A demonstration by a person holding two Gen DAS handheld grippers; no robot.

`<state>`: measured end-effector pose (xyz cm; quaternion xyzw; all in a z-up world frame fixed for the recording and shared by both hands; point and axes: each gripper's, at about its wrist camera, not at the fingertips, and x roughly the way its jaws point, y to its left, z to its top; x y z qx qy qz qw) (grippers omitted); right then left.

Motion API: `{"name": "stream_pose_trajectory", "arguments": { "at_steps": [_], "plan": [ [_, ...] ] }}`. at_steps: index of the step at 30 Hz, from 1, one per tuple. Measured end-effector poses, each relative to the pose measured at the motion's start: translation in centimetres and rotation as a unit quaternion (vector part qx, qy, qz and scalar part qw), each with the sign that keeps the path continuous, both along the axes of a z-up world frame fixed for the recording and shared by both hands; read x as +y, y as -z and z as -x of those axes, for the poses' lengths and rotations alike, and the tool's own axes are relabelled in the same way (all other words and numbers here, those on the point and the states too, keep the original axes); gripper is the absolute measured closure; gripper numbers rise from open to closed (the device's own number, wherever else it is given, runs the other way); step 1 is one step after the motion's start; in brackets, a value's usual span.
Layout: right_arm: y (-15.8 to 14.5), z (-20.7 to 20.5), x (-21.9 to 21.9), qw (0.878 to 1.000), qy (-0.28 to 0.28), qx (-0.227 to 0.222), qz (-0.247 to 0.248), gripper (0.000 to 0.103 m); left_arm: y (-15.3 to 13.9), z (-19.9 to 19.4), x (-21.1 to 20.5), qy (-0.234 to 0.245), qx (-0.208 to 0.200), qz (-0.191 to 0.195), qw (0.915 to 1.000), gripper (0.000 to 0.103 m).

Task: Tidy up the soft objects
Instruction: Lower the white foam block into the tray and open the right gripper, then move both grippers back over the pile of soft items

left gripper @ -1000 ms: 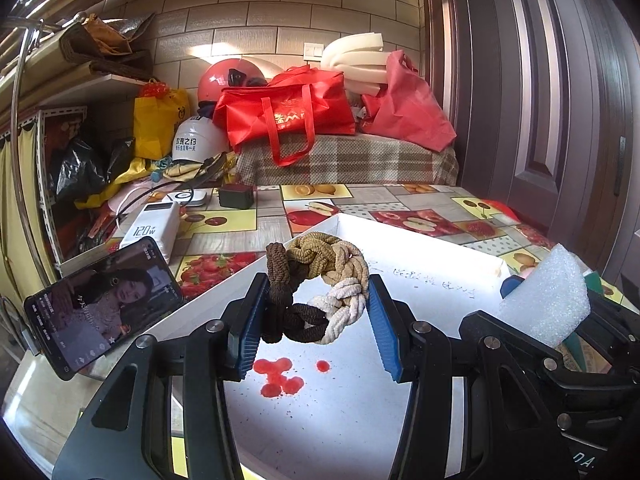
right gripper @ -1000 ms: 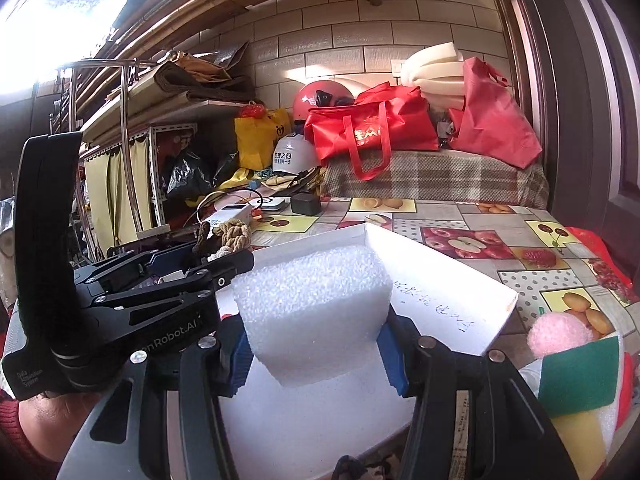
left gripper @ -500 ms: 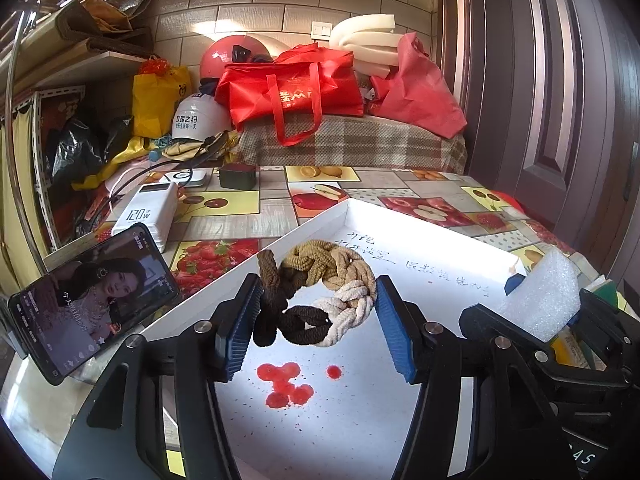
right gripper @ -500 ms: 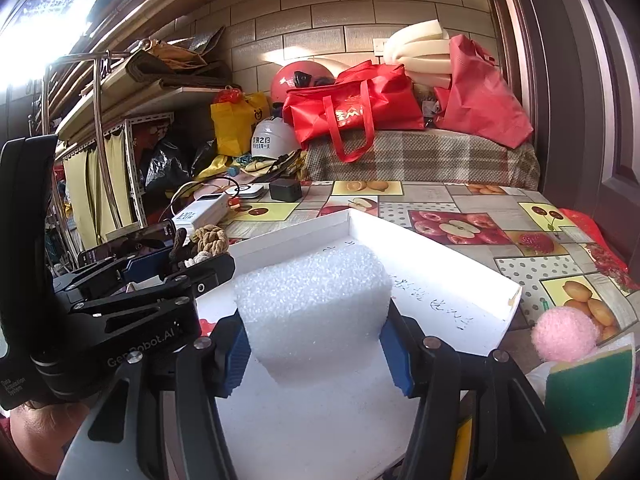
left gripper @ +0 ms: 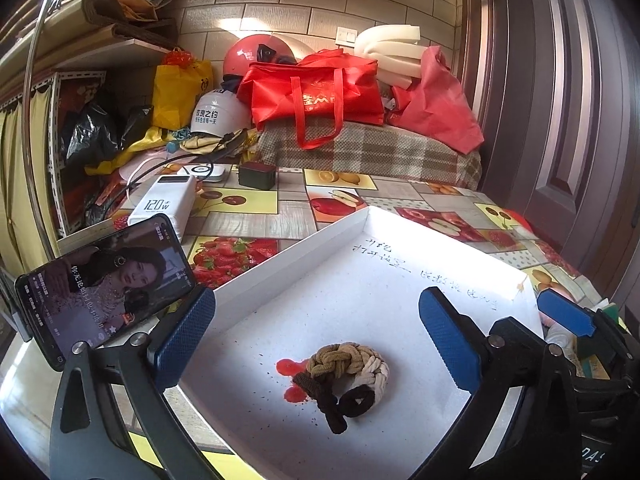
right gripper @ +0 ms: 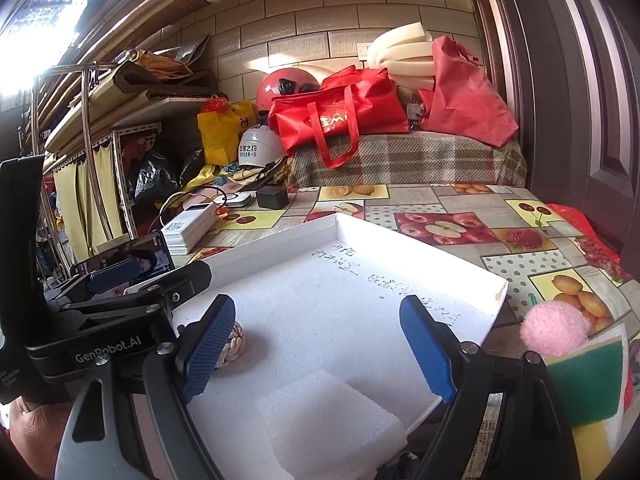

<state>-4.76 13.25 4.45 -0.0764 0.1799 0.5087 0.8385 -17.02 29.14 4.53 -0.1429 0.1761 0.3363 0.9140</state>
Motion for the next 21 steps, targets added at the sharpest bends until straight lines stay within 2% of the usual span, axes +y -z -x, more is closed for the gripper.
{"name": "stream_pose_trajectory", "arguments": {
  "at_steps": [14, 21],
  "plan": [
    [-0.2, 0.5, -0.8, 1.000, 0.005, -0.018, -0.023, 0.016, -0.4, 0.7, -1.1, -0.018, -0.022, -0.033, 0.9991, 0.000],
    [-0.1, 0.4, -1.2, 0.999, 0.008, -0.019, -0.026, 0.016, -0.4, 1.8, -0.9, -0.033, -0.048, -0.030, 0.9979, 0.000]
  ]
}}
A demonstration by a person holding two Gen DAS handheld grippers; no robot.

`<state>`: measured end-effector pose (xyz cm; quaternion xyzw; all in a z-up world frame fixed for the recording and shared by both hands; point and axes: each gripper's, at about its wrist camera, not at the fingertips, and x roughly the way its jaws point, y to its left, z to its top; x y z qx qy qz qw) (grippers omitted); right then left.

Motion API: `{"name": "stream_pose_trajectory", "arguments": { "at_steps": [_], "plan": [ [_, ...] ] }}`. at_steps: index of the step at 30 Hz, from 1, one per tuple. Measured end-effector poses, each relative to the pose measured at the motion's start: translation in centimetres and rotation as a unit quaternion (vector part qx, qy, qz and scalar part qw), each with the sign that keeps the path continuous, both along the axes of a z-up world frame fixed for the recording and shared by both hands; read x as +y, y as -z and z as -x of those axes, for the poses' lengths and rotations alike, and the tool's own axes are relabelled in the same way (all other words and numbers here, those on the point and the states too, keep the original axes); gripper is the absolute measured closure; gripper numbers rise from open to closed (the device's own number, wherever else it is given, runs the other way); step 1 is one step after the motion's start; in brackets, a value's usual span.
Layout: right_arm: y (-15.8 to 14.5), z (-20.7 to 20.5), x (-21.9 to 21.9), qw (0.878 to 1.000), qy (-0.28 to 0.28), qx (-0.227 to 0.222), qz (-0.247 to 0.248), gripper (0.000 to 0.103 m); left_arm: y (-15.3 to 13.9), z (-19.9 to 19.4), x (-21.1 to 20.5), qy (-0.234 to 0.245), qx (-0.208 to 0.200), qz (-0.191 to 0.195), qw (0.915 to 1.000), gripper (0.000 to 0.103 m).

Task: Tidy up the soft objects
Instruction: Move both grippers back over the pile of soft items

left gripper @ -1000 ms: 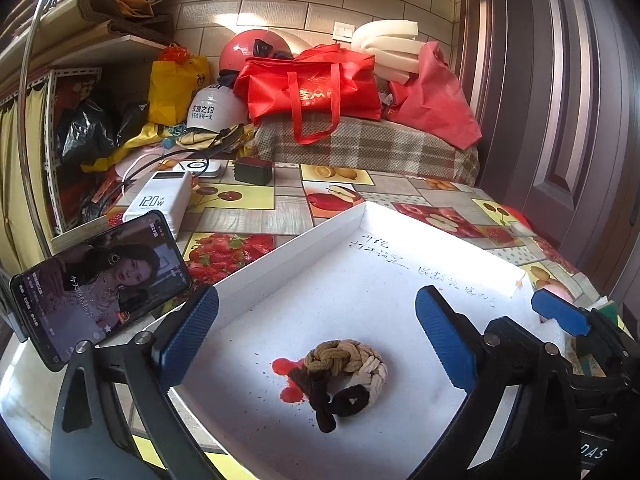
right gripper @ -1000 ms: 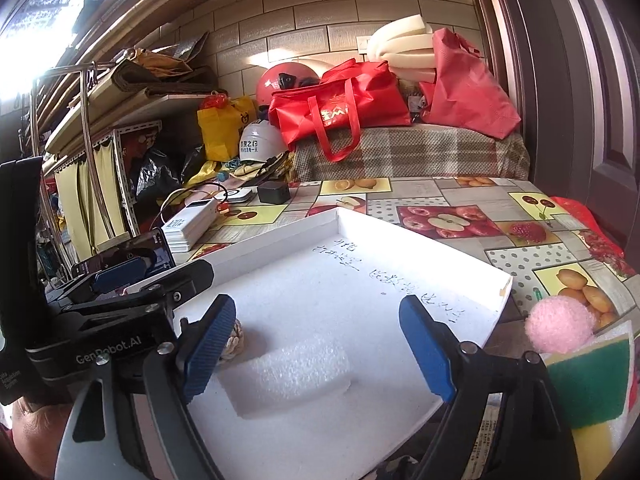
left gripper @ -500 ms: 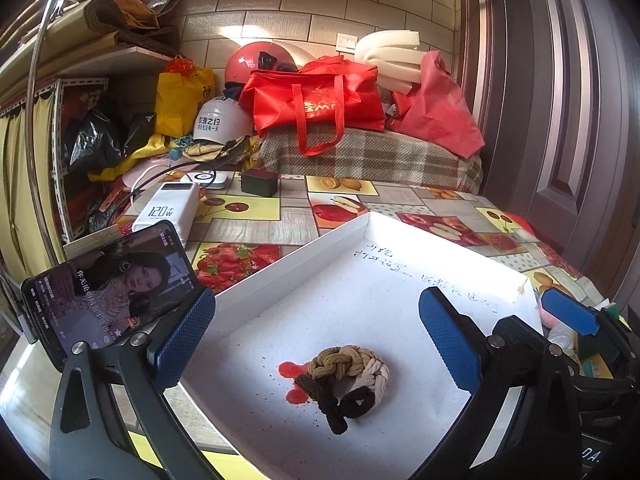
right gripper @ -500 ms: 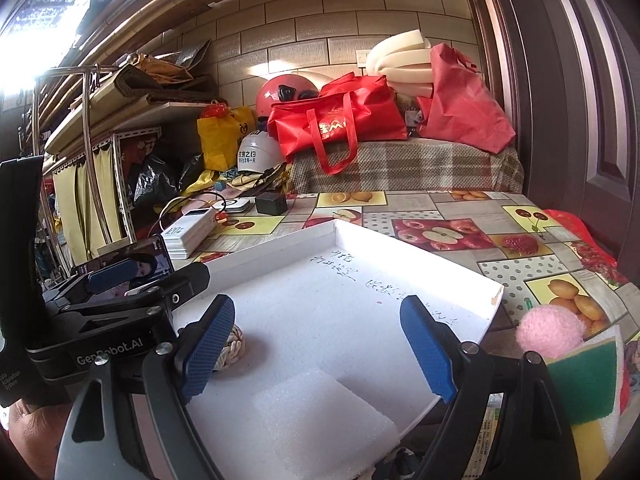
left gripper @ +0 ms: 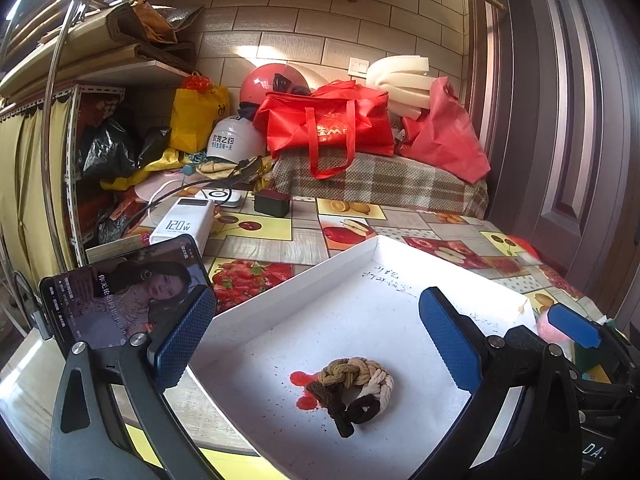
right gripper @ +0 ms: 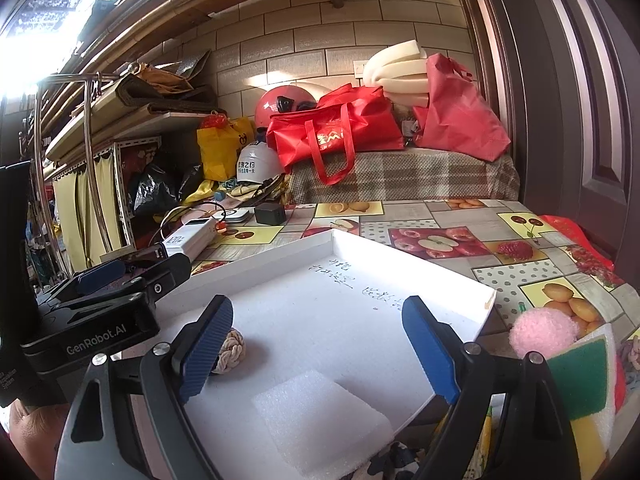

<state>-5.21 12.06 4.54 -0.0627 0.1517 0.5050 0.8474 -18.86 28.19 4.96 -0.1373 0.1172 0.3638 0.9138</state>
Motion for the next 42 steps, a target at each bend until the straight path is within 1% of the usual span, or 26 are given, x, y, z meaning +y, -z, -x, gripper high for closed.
{"name": "stream_pose_trajectory", "arguments": {
  "at_steps": [4, 8, 10, 12, 15, 18, 19, 20, 22, 23, 26, 27, 29, 31, 33, 35, 38, 40, 42],
  "plan": [
    [0.0, 0.3, -0.6, 1.000, -0.004, -0.004, 0.001, 0.016, 0.0, 0.7, 0.1, -0.008, -0.011, 0.004, 0.9999, 0.000],
    [0.0, 1.5, -1.9, 1.000, -0.014, -0.019, 0.002, 0.016, 0.0, 1.3, -0.3, -0.011, -0.019, 0.005, 0.9998, 0.000],
    [-0.1, 2.0, -2.7, 0.999, -0.022, -0.026, 0.000, 0.016, 0.0, 1.5, -1.0, -0.007, -0.018, -0.003, 0.9998, 0.000],
    [-0.1, 2.4, -3.9, 0.999, -0.026, -0.028, -0.006, 0.016, -0.1, 1.4, -2.0, 0.000, -0.013, -0.020, 0.9997, 0.000],
    [-0.7, 2.4, -6.5, 0.999, -0.025, -0.024, -0.028, 0.016, -0.1, 0.9, -4.2, 0.030, 0.006, -0.041, 0.9987, 0.000],
    [-1.7, 2.1, -10.9, 0.996, -0.009, -0.044, -0.076, 0.016, -0.1, 0.2, -6.9, 0.082, 0.023, -0.054, 0.9949, 0.000],
    [-2.0, 1.7, -12.4, 0.995, -0.002, -0.050, -0.091, 0.016, -0.1, -0.1, -7.7, 0.104, 0.027, -0.052, 0.9929, 0.000],
    [-2.3, 1.2, -13.7, 0.994, 0.010, -0.055, -0.099, 0.016, 0.0, -0.5, -8.5, 0.129, 0.030, -0.047, 0.9900, 0.000],
    [-2.2, -0.4, -15.7, 0.992, 0.059, -0.060, -0.092, 0.016, 0.1, -1.3, -10.2, 0.186, 0.039, -0.036, 0.9811, 0.000],
    [-2.4, -1.6, -16.6, 0.992, 0.079, -0.052, -0.086, 0.016, 0.2, -1.7, -11.2, 0.211, 0.045, -0.034, 0.9759, 0.000],
    [-2.2, -5.5, -19.4, 0.990, 0.109, -0.009, -0.090, 0.016, 0.2, -2.8, -14.3, 0.268, 0.065, -0.046, 0.9601, 0.001],
    [-2.1, -6.6, -20.3, 0.988, 0.125, 0.007, -0.093, 0.016, 0.2, -3.2, -15.2, 0.278, 0.073, -0.052, 0.9563, 0.001],
    [-1.8, -8.5, -22.1, 0.981, 0.148, 0.044, -0.114, 0.016, 0.3, -3.7, -16.8, 0.299, 0.084, -0.059, 0.9485, 0.001],
    [-1.2, -9.7, -23.3, 0.974, 0.163, 0.081, -0.137, 0.016, 0.4, -4.2, -17.9, 0.324, 0.091, -0.058, 0.9400, 0.001],
    [-0.7, -10.4, -23.6, 0.969, 0.170, 0.106, -0.141, 0.016, 0.4, -4.7, -18.7, 0.344, 0.092, -0.051, 0.9329, 0.001],
    [-0.3, -10.7, -23.6, 0.967, 0.175, 0.120, -0.138, 0.016, 0.5, -5.4, -19.5, 0.363, 0.095, -0.044, 0.9260, 0.001],
    [0.0, -10.7, -23.9, 0.965, 0.178, 0.129, -0.141, 0.016, 0.6, -6.2, -20.8, 0.380, 0.105, -0.046, 0.9180, 0.001],
    [0.1, -10.6, -24.4, 0.964, 0.180, 0.130, -0.147, 0.016, 0.6, -6.5, -21.6, 0.404, 0.106, -0.047, 0.9074, 0.001],
    [0.2, -10.7, -24.8, 0.962, 0.181, 0.135, -0.153, 0.016, 0.7, -6.9, -22.3, 0.410, 0.119, -0.050, 0.9028, 0.001]
  ]
}}
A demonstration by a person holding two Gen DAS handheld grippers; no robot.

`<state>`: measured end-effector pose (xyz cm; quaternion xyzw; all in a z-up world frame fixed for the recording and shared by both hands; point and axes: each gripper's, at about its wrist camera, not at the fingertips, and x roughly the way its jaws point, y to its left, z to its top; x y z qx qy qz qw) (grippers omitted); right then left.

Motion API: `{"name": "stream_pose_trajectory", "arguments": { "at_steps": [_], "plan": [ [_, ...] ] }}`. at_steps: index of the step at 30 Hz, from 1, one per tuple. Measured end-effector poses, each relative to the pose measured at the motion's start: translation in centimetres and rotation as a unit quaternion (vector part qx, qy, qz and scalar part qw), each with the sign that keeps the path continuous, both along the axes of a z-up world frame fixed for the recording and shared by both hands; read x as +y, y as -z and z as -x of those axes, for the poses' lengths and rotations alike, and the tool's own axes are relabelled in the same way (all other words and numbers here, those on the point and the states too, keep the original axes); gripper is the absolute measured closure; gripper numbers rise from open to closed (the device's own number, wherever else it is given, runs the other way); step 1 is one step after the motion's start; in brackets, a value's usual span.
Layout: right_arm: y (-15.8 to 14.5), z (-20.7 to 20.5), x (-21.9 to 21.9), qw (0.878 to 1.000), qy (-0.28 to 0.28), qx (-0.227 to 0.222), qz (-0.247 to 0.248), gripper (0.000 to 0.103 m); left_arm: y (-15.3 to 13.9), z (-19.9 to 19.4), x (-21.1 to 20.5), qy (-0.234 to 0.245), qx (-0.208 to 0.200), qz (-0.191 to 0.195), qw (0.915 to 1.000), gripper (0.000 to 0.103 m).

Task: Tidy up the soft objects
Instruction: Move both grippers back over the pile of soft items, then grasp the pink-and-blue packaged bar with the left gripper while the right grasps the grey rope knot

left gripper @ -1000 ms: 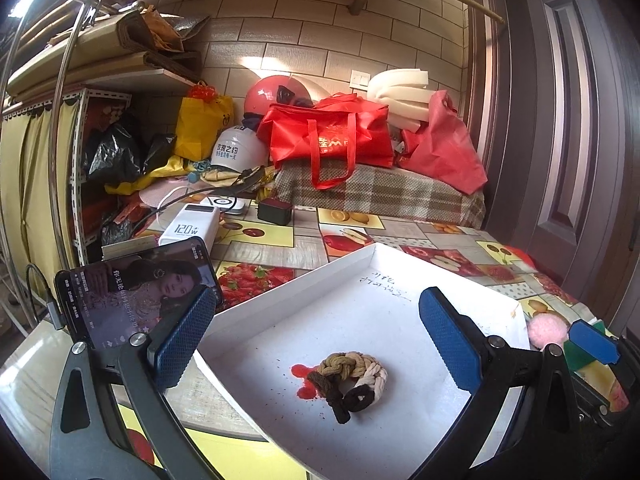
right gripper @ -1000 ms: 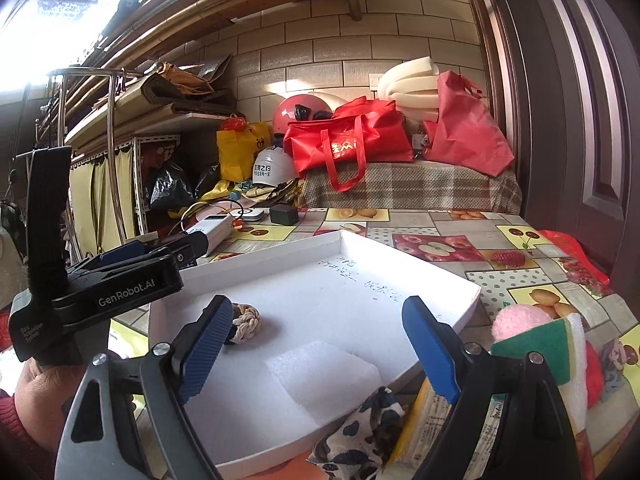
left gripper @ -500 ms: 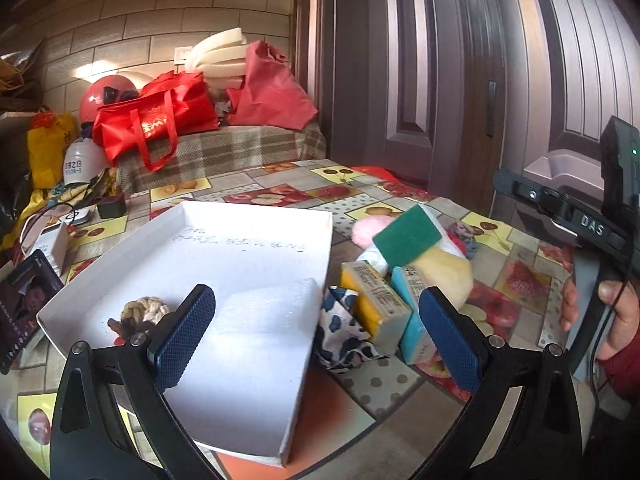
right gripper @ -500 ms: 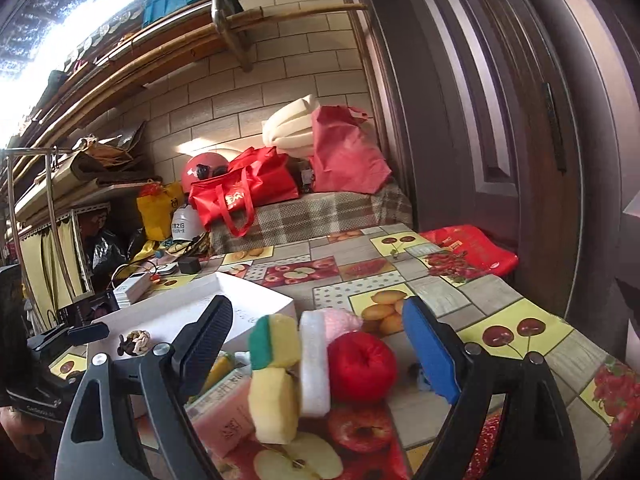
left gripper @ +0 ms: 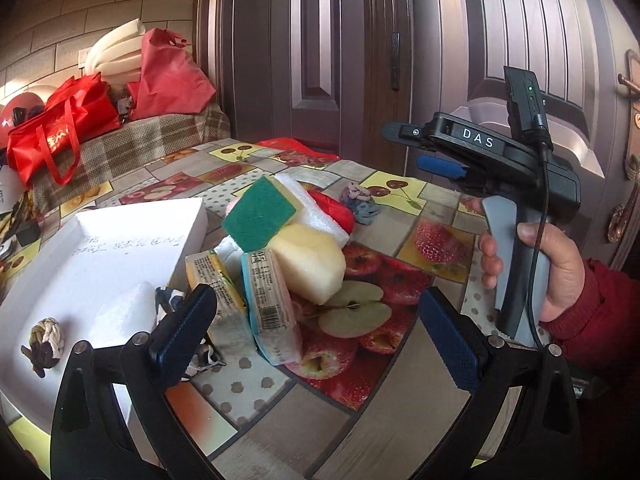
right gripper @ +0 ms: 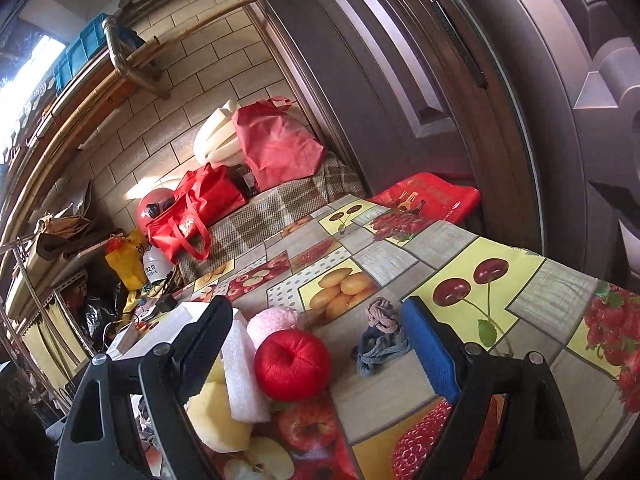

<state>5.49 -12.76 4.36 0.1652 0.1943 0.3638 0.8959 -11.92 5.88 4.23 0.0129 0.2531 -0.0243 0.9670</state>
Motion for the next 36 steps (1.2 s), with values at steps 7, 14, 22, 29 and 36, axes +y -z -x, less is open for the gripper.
{"name": "stream_pose_trajectory", "arguments": {
  "at_steps": [7, 14, 22, 29, 36],
  "plan": [
    [0.6, -1.6, -2.0, 0.999, 0.013, 0.032, -0.031, 0.016, 1.1, -1.9, -0.4, 0.012, 0.062, 0.025, 0.9977, 0.013],
    [-0.8, -4.5, -4.3, 0.997, 0.067, 0.010, 0.049, 0.016, 1.9, -5.5, -0.8, 0.025, 0.098, 0.073, 0.9922, 0.013],
    [1.0, -7.2, 3.3, 0.972, -0.054, 0.032, 0.226, 0.016, 2.1, -6.8, -0.1, -0.045, 0.104, 0.085, 0.9899, 0.013],
    [3.1, -8.5, 7.3, 0.950, -0.073, 0.061, 0.297, 0.017, 2.2, -7.1, 0.3, -0.092, 0.110, 0.091, 0.9855, 0.013],
    [3.5, -8.9, 7.5, 0.946, -0.092, 0.078, 0.301, 0.045, 2.6, -6.4, 1.6, -0.128, 0.113, 0.107, 0.9795, 0.031]
  ]
}}
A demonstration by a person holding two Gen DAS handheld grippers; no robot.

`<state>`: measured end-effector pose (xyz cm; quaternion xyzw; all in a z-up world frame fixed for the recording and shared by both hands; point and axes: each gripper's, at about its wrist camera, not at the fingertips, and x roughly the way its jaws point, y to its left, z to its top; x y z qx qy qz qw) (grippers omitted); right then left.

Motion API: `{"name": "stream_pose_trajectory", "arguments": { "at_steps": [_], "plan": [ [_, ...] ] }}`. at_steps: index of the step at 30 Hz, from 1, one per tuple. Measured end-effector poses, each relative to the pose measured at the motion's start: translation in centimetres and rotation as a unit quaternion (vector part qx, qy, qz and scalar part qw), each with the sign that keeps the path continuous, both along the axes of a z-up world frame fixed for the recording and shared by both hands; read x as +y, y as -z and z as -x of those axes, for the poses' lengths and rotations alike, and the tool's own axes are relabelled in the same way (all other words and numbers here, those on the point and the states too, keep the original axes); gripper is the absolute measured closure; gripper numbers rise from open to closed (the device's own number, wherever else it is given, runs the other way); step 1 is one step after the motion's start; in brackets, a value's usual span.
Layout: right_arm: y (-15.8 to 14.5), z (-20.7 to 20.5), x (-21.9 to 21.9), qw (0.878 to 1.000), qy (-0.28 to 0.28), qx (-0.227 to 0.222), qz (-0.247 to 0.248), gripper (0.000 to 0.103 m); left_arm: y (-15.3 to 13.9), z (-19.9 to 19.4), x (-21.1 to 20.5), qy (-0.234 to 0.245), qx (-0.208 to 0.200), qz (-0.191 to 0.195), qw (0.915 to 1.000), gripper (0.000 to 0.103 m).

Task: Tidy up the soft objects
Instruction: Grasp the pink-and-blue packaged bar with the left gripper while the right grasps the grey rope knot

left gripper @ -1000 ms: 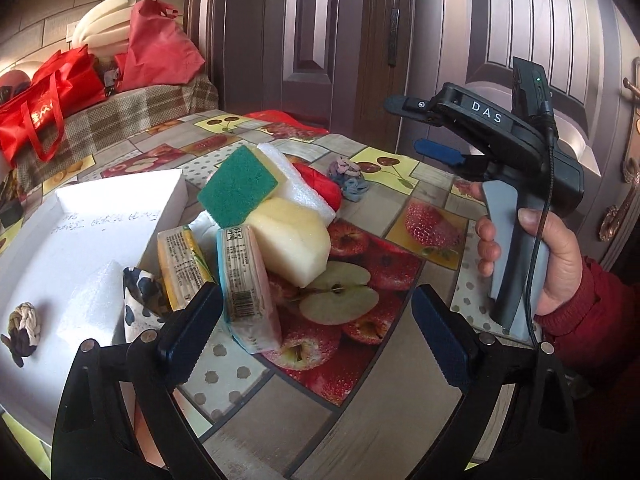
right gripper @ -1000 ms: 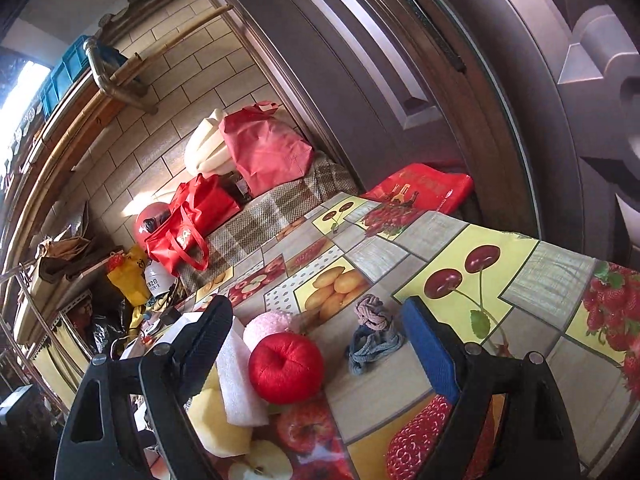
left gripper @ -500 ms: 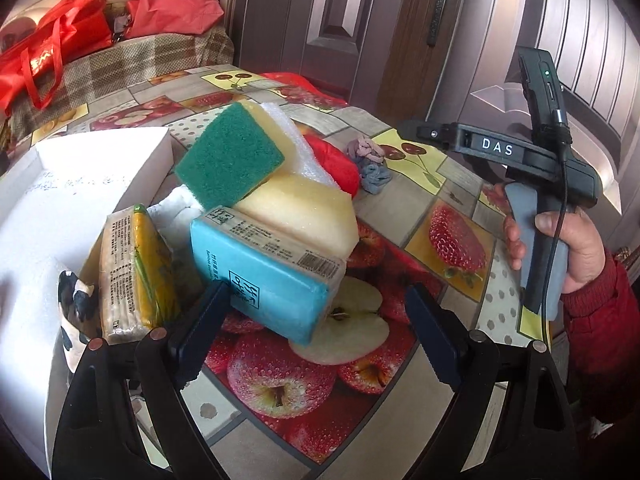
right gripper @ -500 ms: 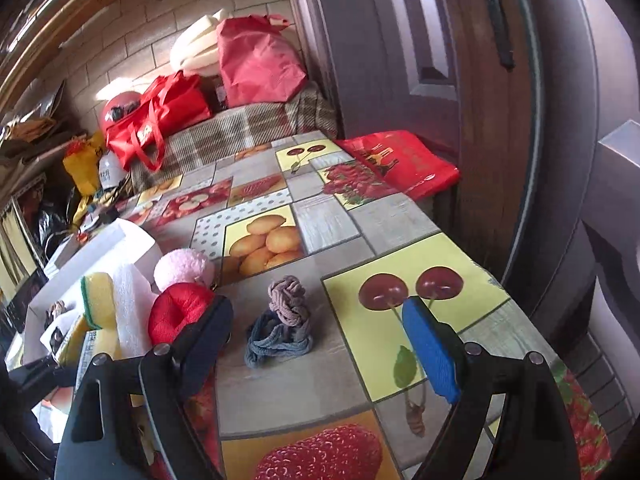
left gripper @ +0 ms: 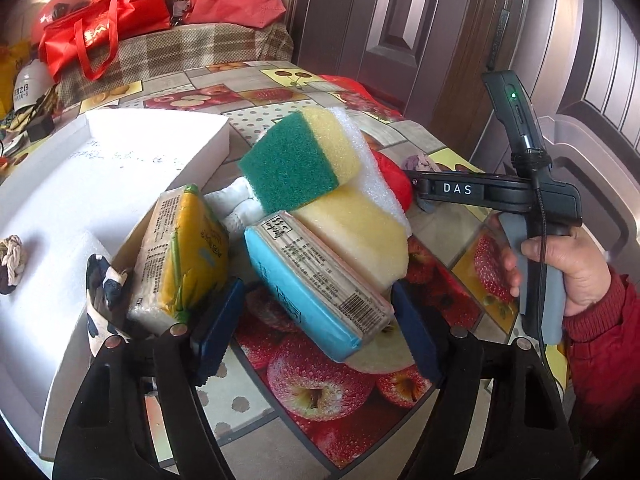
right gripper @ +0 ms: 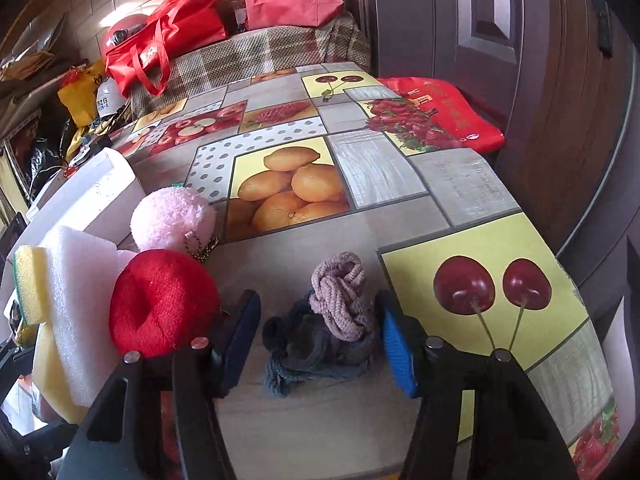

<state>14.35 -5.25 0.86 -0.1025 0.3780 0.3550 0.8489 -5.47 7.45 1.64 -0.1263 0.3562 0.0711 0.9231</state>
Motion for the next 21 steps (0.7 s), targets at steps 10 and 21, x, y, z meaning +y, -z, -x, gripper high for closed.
{"name": "stream_pose_trajectory", "arguments": {
  "at_steps": [10, 21],
  "plan": [
    [-0.2, 0.1, 0.0, 1.000, -0.016, 0.011, -0.021, 0.081, 0.5, 0.0, 0.6, 0.001, 0.017, 0.005, 0.9998, 0.067],
    [-2.6, 2.7, -4.4, 0.989, 0.012, -0.043, -0.138, 0.086, -1.7, 2.6, -1.0, 0.017, -0.071, -0.042, 0.9964, 0.077]
  ]
}}
